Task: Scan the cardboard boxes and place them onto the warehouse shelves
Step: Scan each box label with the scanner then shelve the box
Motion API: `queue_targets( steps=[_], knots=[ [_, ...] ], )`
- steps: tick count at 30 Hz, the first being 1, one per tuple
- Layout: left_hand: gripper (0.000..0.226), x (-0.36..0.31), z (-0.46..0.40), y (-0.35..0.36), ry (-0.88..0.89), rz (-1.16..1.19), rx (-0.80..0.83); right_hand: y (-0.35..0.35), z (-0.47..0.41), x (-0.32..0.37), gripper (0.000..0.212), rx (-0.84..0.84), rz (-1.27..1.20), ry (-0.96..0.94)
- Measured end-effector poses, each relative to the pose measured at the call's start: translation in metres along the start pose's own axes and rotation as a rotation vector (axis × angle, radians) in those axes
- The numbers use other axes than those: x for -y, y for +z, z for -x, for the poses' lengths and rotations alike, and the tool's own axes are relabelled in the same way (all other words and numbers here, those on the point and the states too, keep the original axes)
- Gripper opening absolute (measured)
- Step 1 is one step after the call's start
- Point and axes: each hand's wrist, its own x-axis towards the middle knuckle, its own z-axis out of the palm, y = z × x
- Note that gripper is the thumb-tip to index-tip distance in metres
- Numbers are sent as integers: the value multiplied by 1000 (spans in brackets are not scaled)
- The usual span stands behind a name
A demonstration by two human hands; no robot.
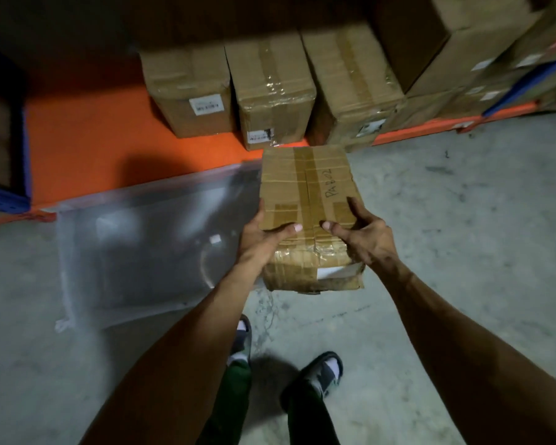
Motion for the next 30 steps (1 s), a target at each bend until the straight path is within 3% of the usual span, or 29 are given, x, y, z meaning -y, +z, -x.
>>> queue_targets(
  steps=[4, 7, 11, 15, 21, 25, 30],
  knots=[
    [68, -77, 56, -16, 43, -26, 41, -43, 63, 75, 106, -74, -35, -38],
    [60, -126, 97, -21, 117, -21, 32, -70, 103, 112, 122, -120, -83, -84],
    [91, -182, 154, -20, 193, 12, 53, -111, 159, 155, 109, -120, -133, -141],
    [90, -225, 212, -9, 267, 3, 32, -152, 215, 181, 112, -175, -172, -240],
    [108, -272, 295, 10, 411, 30, 5, -212, 297, 208, 104, -264, -144, -389],
    [104, -304, 337, 16, 518, 2, -29, -241, 339, 223, 102, -331, -152, -479],
    [81, -364, 393, 2, 688, -50, -62, -265, 379, 267, 100, -370, -174, -598]
  ],
)
